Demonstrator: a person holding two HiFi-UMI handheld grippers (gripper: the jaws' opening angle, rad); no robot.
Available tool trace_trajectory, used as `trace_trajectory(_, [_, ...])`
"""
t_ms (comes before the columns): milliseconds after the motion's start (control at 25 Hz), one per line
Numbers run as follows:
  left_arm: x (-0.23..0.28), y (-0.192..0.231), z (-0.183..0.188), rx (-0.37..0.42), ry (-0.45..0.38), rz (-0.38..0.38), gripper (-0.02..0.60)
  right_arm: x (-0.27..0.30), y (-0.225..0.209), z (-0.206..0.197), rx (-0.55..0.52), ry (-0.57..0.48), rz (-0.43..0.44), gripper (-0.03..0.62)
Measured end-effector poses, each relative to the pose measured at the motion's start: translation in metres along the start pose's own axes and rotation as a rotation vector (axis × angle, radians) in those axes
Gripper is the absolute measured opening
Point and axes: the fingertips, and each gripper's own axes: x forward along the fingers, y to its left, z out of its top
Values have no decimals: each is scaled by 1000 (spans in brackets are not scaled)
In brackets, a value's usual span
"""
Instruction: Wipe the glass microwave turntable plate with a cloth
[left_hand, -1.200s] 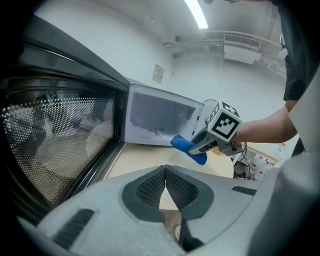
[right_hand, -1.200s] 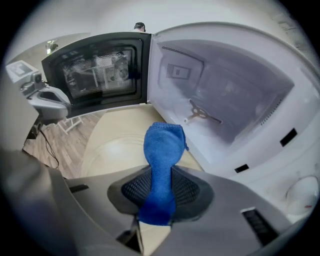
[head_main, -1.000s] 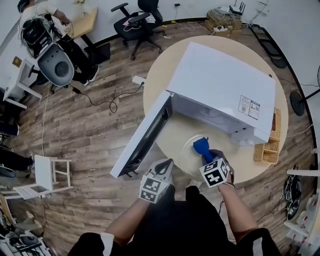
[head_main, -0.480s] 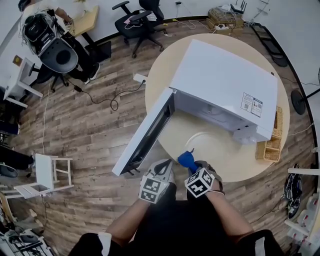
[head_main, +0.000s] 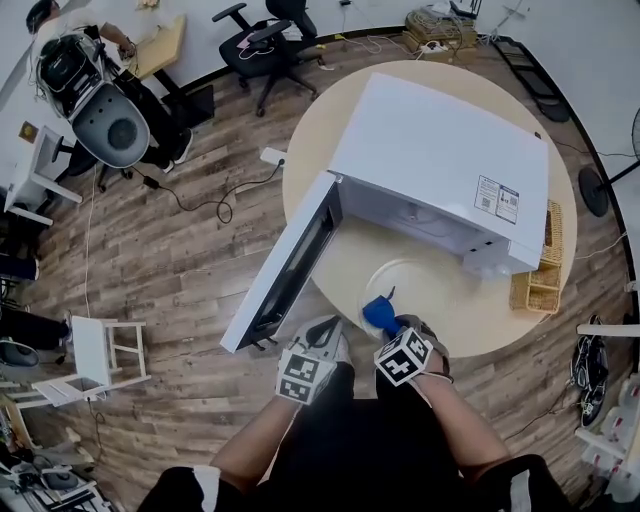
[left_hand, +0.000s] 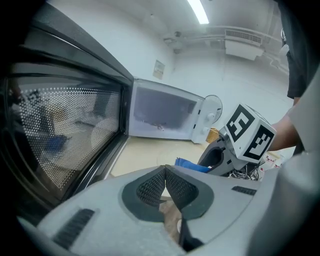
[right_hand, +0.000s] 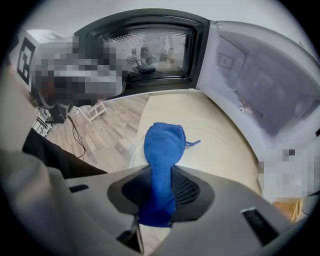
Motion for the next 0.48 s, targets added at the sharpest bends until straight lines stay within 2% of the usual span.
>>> trace_trajectory(280, [6,-6,1,7,5,-12,6,-4,-45,-6,29,7,-81,107])
trace_trajectory(480, [7,-9,7,-23,-11,-25,6,-6,-82,-11,-11,34,-162,110])
